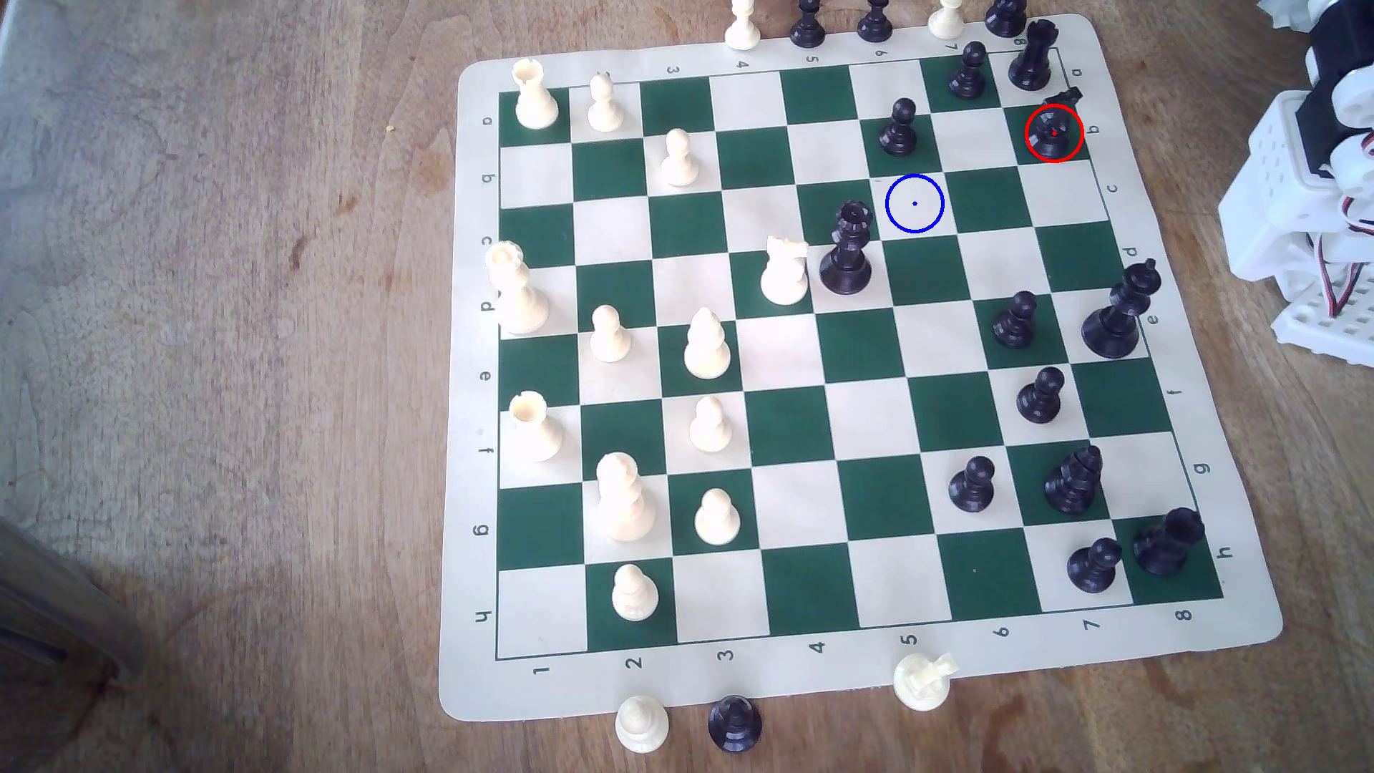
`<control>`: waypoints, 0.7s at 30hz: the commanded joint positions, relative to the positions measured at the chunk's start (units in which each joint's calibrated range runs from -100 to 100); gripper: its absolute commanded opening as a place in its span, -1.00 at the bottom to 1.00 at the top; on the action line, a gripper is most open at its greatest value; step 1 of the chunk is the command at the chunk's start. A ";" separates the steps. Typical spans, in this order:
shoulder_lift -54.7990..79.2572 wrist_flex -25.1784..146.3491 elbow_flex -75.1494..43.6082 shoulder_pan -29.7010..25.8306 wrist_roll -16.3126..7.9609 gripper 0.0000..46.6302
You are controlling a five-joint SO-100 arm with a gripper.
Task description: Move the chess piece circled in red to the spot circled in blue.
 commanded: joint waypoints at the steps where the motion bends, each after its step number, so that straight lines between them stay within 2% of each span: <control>1: -0.20 -1.35 0.90 0.19 0.20 -0.99; 20: -0.20 -1.35 0.90 0.19 0.20 -0.99; 21: -0.20 -1.35 0.90 0.19 -0.78 -0.99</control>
